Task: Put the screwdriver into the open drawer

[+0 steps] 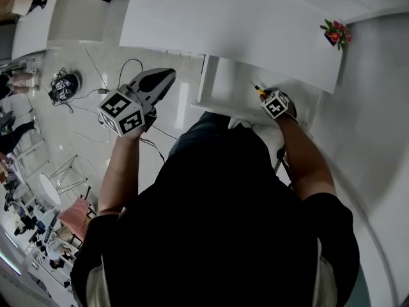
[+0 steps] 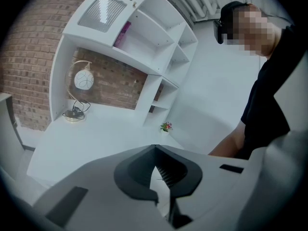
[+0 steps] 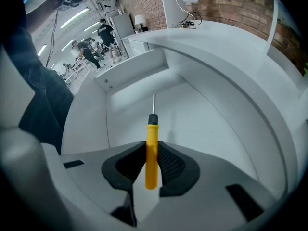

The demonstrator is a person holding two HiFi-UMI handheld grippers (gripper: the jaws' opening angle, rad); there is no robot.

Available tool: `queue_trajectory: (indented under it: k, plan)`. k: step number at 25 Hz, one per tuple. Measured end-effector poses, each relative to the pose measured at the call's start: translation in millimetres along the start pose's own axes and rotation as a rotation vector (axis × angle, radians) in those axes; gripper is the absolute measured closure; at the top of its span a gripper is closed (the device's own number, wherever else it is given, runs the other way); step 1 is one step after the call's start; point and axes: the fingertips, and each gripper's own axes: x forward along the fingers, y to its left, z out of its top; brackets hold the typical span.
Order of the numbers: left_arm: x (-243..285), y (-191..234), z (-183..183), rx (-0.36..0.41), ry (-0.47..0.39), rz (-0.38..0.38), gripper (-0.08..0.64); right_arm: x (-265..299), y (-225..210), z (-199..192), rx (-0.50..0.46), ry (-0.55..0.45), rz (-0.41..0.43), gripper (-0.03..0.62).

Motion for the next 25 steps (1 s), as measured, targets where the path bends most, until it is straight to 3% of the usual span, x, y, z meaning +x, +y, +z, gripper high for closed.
queue_trajectory:
  k: [25]
  plan:
    - [1, 2, -25, -0.03, 0.019, 0.029, 0.545, 35, -7, -11, 0.06, 0.024, -0.029, 0.509]
